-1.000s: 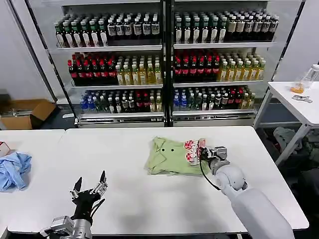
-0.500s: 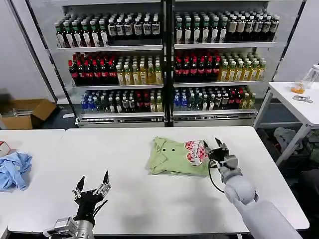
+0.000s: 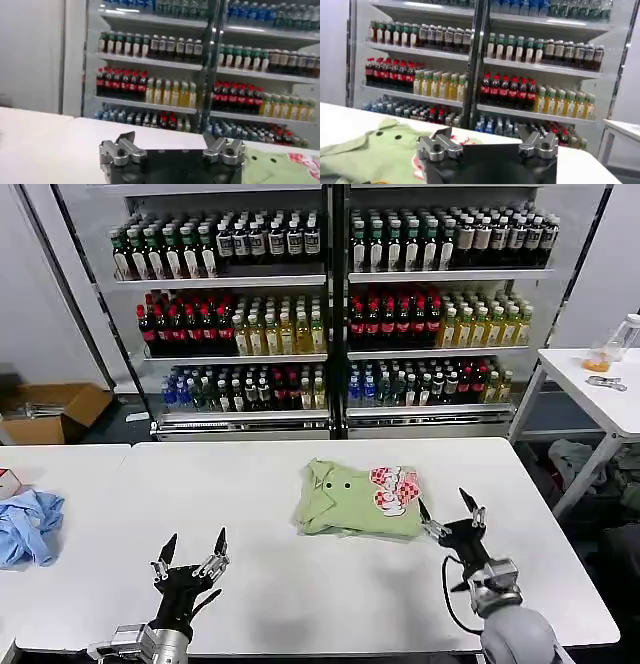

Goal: Fold and organize the clothes.

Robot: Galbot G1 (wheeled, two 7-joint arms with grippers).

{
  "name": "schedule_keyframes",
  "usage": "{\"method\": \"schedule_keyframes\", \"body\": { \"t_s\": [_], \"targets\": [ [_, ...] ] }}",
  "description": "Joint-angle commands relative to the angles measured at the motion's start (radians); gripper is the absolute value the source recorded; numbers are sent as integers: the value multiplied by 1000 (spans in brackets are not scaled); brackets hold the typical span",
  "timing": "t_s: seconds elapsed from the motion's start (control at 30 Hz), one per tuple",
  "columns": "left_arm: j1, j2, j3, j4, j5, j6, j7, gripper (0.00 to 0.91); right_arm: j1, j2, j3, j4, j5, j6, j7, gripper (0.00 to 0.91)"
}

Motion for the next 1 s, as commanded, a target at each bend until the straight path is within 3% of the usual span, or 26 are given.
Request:
{"method": "schedule_keyframes", "body": {
  "t_s": [0.03, 0.17, 0.63, 0.8, 0.9, 1.0],
  "targets": [
    [8, 23, -5, -4, 42, -8, 56, 907, -190, -7, 89, 91, -48, 107, 0, 907],
    [8, 19, -10, -3, 76, -19, 74, 907, -196, -8, 95, 76, -74, 142, 1, 907],
    [17, 1, -9, 20, 109, -36, 97, 907, -222, -6, 128, 116, -94, 146, 18, 907],
    [21, 3, -15, 16, 109, -39, 97, 907, -224, -6, 132, 119, -111, 130, 24, 907],
    [22, 9, -22, 15, 107, -44, 97, 907, -214, 2, 129, 137, -67, 65, 22, 907],
    [25, 16, -28, 11, 103, -45, 97, 907, -199, 7, 126, 135, -70, 47, 15, 907]
  ]
}}
